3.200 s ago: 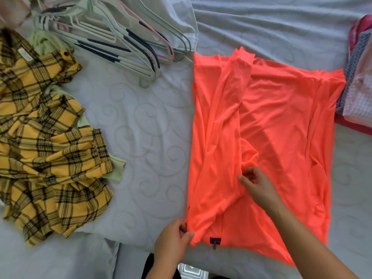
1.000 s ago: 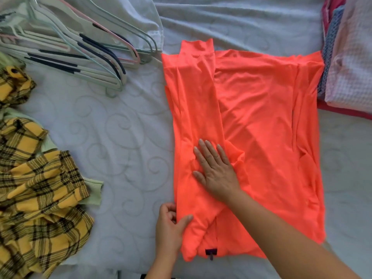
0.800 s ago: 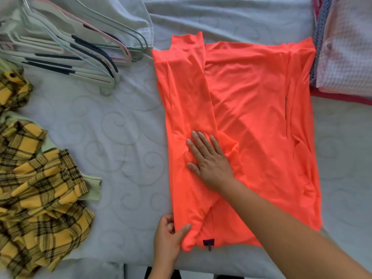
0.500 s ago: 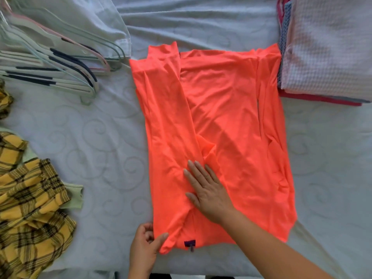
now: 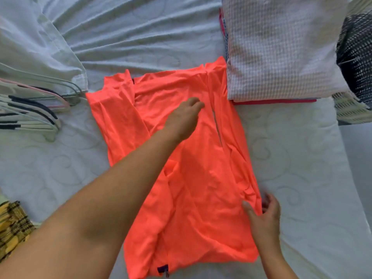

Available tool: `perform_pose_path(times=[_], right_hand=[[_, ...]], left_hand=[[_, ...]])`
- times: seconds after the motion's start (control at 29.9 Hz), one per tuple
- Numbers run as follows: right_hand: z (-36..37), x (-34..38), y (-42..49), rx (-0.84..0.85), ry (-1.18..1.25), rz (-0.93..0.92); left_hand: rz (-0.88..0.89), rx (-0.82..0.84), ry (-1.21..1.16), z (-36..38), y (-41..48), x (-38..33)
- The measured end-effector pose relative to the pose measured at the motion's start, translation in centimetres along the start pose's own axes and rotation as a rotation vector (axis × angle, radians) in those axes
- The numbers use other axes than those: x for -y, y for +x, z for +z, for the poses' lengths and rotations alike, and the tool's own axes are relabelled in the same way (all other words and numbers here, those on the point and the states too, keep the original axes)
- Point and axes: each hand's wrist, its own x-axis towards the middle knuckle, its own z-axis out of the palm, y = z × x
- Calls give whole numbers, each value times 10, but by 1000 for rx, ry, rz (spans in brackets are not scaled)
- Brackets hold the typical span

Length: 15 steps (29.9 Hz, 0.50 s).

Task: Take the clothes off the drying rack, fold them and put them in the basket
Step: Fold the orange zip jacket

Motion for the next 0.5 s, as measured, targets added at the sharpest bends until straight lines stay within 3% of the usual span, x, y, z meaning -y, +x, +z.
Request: perform_pose_path(times=[0.2,0.33,0.5], right_hand=[[-8,-3,15,201,267,115],[-17,-7,14,171,621,213],[-12,-16,12,203,558,228]], left_hand=[[187,246,401,-8,83,-8],[291,338,518,-14,87,-8],[371,338,615,-16,88,-5]])
